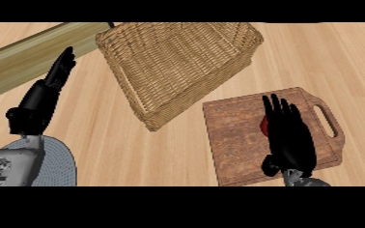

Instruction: Pick the tomato from the cutting board and place it in the basket

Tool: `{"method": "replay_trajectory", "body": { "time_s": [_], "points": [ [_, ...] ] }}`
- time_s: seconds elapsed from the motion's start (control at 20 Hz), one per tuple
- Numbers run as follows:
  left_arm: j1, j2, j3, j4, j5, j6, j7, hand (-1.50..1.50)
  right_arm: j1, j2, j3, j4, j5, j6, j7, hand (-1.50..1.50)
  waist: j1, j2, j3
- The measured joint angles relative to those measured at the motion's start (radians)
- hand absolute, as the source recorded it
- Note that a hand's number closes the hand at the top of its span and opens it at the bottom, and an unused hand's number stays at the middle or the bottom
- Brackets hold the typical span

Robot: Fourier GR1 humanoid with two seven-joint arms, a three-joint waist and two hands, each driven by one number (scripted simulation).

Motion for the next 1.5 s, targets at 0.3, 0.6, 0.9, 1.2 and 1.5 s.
{"method": "replay_trajectory", "body": {
  "time_s": [0.3, 0.6, 0.9, 1.2, 1.5],
  "points": [
    [0.013, -0.015, 0.031, -0.017, -0.015, -0.032, -0.004, 0.0, -0.007, 0.005, -0.067, 0.063, -0.002, -0.018, -0.054, -1.5, 0.001, -0.001, -0.001],
    [-0.003, -0.04, 0.056, 0.01, -0.044, -0.049, -0.021, 0.0, -0.006, 0.021, -0.107, 0.108, 0.012, -0.044, -0.099, -1.5, 0.0, -0.003, -0.003],
    [-0.005, -0.053, 0.074, -0.011, -0.054, -0.068, -0.003, 0.0, 0.006, 0.052, -0.123, 0.145, 0.008, -0.092, -0.149, 1.5, -0.001, -0.007, -0.007],
    [-0.011, -0.071, 0.076, -0.035, -0.067, -0.071, 0.027, 0.0, -0.028, 0.029, -0.137, 0.202, 0.034, -0.116, -0.215, 1.5, 0.0, -0.009, -0.009],
    [0.005, -0.08, 0.078, -0.025, -0.082, -0.066, 0.009, 0.0, 0.031, 0.125, -0.195, 0.171, 0.038, -0.07, -0.023, 1.5, -0.012, -0.01, -0.01]
  ]
}}
